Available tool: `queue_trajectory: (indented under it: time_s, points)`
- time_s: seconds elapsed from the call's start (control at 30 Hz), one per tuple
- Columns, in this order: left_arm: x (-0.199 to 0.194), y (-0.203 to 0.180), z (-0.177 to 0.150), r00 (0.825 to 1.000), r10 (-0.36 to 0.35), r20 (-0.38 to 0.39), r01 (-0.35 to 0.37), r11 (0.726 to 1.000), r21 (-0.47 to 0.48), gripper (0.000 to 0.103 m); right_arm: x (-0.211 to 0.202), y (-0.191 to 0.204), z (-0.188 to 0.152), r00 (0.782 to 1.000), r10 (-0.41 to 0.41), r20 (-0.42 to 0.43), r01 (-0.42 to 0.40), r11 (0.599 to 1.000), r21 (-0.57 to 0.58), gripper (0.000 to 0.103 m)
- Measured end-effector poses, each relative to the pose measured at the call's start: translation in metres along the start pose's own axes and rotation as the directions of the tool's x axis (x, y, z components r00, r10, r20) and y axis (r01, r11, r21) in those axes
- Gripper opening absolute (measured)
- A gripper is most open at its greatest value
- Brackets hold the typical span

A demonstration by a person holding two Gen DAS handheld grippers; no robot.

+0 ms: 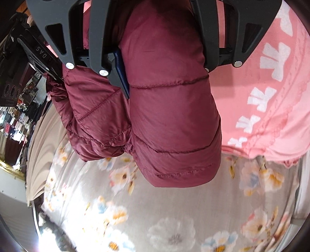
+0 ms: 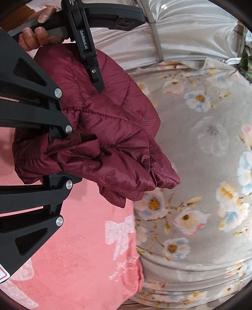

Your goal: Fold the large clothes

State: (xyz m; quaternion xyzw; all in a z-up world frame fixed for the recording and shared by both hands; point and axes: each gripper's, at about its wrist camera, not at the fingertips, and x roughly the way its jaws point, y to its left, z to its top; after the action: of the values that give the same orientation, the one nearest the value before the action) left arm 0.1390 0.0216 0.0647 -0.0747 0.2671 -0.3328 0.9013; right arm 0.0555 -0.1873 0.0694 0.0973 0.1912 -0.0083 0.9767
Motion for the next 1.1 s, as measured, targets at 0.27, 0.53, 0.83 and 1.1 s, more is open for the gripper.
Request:
queue_trajectory:
  time_s: [0.27, 0.53, 0.83, 1.1]
  points:
    - [0.043, 0.035, -0.028, 0.996, 0.023, -0.086, -0.027, 0.999, -0.043, 0.046, 0.043, -0.004, -0.031, 0.996, -0.010, -0.087, 0.010, 1.000, 0.004, 0.014]
    - [0.068, 0.058, -0.050, 0.989, 0.050, -0.138, -0.059, 0.996, -0.066, 0.046, 0.074, -0.007, -0.058, 0.984, -0.017, -0.176, 0.018, 1.000, 0.005, 0.014]
    - [0.078, 0.082, -0.069, 0.988, 0.053, -0.146, -0.072, 0.990, -0.125, 0.051, 0.093, -0.010, -0.076, 0.966, -0.016, -0.258, 0.023, 0.999, 0.024, 0.015]
    - [0.082, 0.095, -0.075, 0.982, 0.087, -0.169, -0.119, 0.974, -0.191, 0.067, 0.099, -0.021, -0.079, 0.946, 0.021, -0.323, 0.010, 0.995, 0.095, 0.031]
